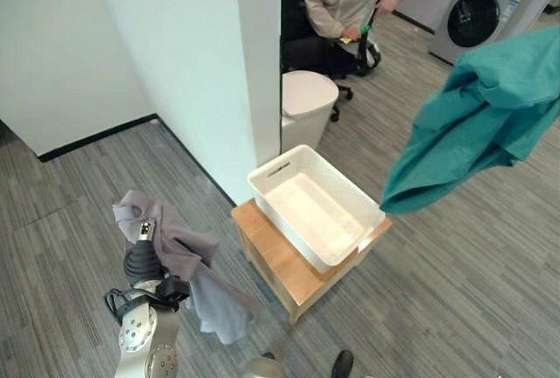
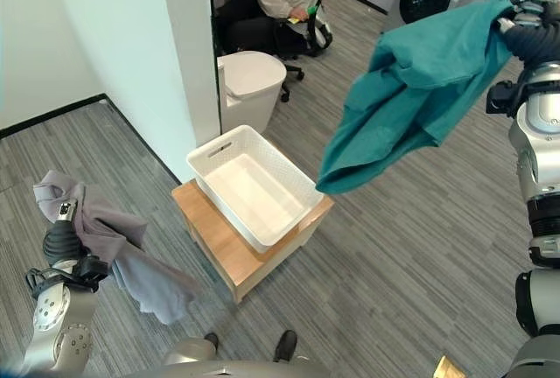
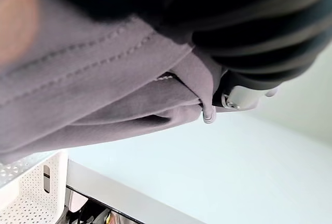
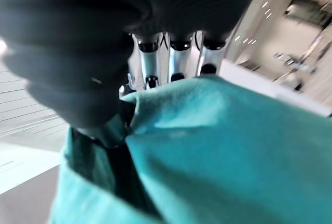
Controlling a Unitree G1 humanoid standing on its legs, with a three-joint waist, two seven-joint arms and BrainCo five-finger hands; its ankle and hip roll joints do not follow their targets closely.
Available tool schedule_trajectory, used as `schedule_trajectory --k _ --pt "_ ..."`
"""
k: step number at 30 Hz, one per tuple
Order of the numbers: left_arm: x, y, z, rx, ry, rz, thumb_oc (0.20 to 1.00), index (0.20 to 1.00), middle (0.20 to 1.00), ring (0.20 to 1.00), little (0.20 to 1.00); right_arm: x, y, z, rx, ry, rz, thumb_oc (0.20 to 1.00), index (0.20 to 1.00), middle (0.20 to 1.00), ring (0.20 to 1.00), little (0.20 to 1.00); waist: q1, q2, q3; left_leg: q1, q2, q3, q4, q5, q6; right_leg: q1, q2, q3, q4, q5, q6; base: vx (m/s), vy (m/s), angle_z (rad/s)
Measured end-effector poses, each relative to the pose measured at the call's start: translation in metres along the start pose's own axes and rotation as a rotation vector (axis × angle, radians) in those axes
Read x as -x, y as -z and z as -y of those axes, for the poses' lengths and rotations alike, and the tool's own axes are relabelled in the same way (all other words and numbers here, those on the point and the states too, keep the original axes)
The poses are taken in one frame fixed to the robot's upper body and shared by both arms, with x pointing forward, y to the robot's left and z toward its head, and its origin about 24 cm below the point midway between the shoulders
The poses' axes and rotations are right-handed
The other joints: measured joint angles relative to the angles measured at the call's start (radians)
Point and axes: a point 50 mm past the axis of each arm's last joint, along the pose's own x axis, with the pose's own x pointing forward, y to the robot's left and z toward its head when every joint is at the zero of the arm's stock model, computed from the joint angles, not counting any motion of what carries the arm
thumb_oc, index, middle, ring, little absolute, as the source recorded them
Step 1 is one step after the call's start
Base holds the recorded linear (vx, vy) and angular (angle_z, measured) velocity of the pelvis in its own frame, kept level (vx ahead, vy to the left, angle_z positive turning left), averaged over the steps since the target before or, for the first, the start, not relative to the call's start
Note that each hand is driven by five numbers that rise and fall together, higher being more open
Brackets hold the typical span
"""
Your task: Pick up bed clothes into laundry basket.
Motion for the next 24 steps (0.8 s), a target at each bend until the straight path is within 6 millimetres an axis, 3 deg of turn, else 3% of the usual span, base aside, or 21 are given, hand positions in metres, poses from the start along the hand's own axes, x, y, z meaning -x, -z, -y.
schedule_trajectory --k 7,14,20,24 --pt "-0.003 -0.004 0.0 -0.025 0.018 0.006 0.2 0.2 0.2 0.2 0.2 -0.006 -0.01 -0.029 0.038 -0.141 0.024 0.2 0.2 0.2 0.2 0.2 0.015 -0.019 0.006 -0.001 -0.001 -0.006 0.001 0.001 -0.001 0.001 -0.002 -0.004 0.0 0.0 0.001 0.0 0.001 0.01" --pt "-0.004 -0.005 0.0 -0.037 0.029 0.002 0.2 0.2 0.2 0.2 0.2 -0.006 -0.007 -0.046 0.061 -0.223 0.0 0.2 0.2 0.2 0.2 0.2 0.035 -0.054 0.015 -0.022 0.0 -0.023 0.003 0.007 -0.006 -0.012 -0.005 -0.02 0.0 0.0 0.0 -0.01 -0.001 0.07" --pt "-0.004 -0.004 0.001 -0.04 0.031 -0.009 0.2 0.2 0.2 0.2 0.2 -0.011 -0.016 -0.054 0.069 -0.247 0.02 0.2 0.2 0.2 0.2 0.2 0.049 -0.059 0.018 -0.033 -0.001 -0.026 0.005 0.007 -0.006 -0.017 -0.002 -0.028 0.0 0.0 0.0 -0.01 -0.004 0.03" --pt "-0.007 -0.004 0.004 -0.058 0.065 -0.015 0.2 0.2 0.2 0.2 0.2 -0.015 -0.025 -0.054 0.064 -0.244 0.048 0.2 0.2 0.2 0.2 0.2 0.055 -0.082 0.03 -0.035 -0.001 -0.028 0.005 0.008 -0.007 -0.018 0.002 -0.031 0.0 0.0 0.0 0.0 0.0 0.0"
